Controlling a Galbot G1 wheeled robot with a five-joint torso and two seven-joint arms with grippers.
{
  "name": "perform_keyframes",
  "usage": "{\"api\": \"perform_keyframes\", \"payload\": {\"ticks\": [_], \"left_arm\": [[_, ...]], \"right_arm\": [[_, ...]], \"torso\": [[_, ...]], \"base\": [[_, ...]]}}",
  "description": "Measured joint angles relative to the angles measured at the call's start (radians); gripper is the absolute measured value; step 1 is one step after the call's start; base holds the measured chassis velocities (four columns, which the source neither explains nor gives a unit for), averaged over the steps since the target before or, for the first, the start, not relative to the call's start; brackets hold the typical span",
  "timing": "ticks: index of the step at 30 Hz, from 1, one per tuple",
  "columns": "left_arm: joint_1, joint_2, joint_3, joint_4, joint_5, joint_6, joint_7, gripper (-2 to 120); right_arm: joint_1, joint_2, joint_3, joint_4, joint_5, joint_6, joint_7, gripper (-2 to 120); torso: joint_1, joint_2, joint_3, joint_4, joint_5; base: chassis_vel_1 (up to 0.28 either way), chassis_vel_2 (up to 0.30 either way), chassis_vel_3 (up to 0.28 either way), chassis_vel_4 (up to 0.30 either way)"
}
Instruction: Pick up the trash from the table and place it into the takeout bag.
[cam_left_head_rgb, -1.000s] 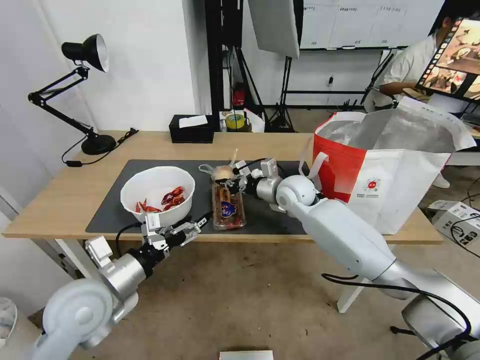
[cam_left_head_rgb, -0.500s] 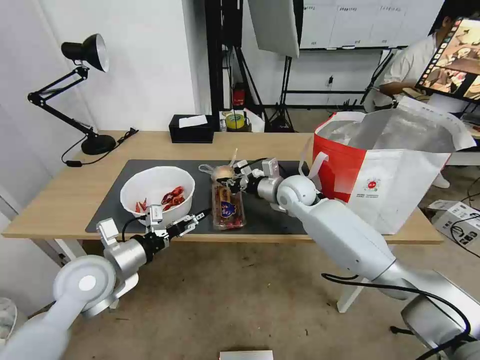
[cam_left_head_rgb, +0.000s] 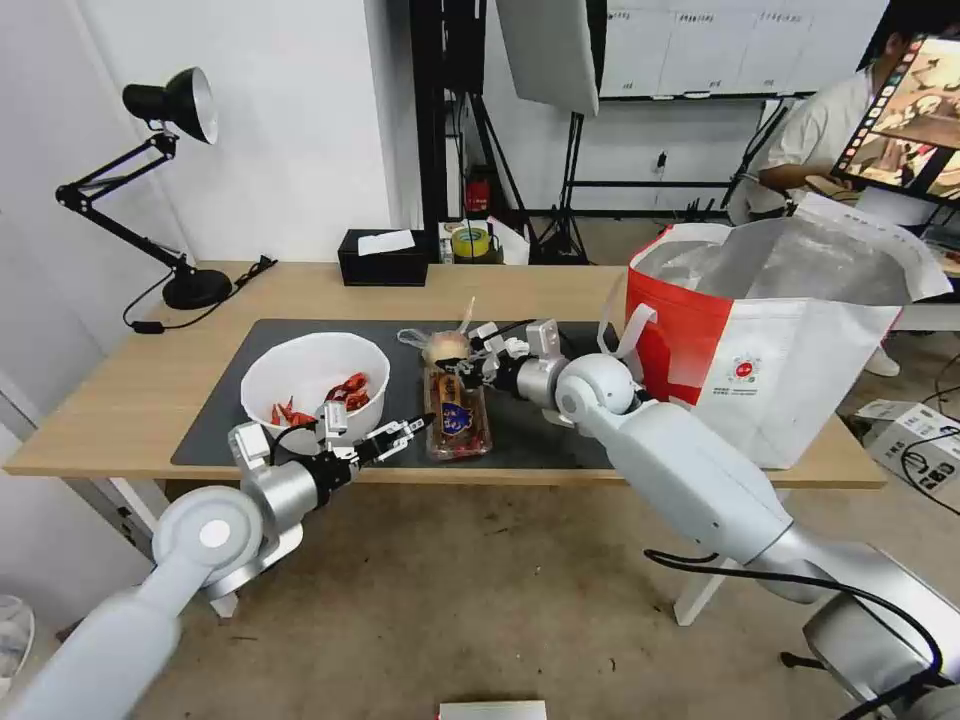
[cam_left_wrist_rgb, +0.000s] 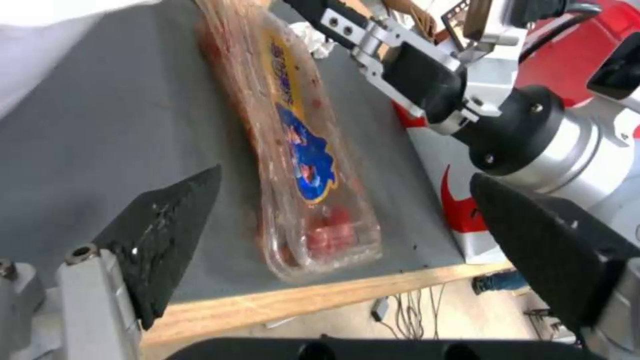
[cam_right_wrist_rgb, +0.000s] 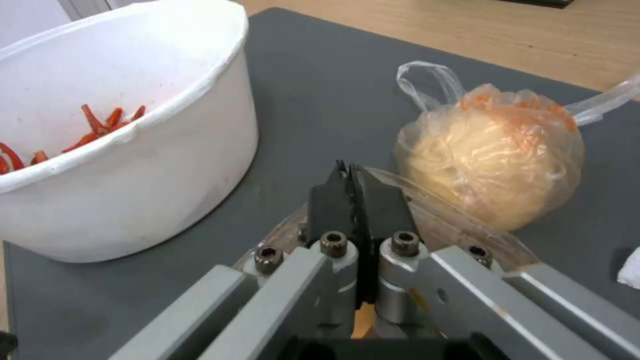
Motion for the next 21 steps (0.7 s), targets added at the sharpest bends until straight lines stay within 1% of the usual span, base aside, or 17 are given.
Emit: {"api": "perform_keyframes", "payload": {"ticks": [1, 4, 13, 21], "left_arm": [[0.0, 0.0, 0.0, 0.0, 0.0, 0.0, 0.0, 100], [-0.039, -0.012, 0.042, 0.019, -0.005, 0.001, -0.028, 100], [-0.071, -0.021, 0.068, 0.044, -0.003, 0.002, -0.061, 100], [-0.107, -0.04, 0.104, 0.07, 0.003, 0.001, -0.109, 100]], "right_arm": [[0.0, 0.0, 0.0, 0.0, 0.0, 0.0, 0.0, 0], [0.0, 0.001, 0.002, 0.001, -0.001, 0.0, 0.0, 0], [-0.006, 0.002, 0.007, 0.007, -0.001, 0.001, 0.0, 0], [-0.01, -0.002, 0.012, 0.015, -0.002, 0.001, 0.002, 0]], "torso": [[0.0, 0.0, 0.0, 0.0, 0.0], [0.0, 0.0, 0.0, -0.0001, 0.0], [0.0, 0.0, 0.0, 0.0, 0.0], [0.0, 0.0, 0.0, 0.0, 0.0]], "base": [[0.0, 0.0, 0.0, 0.0], [0.0, 0.0, 0.0, 0.0], [0.0, 0.0, 0.0, 0.0], [0.0, 0.0, 0.0, 0.0]]}}
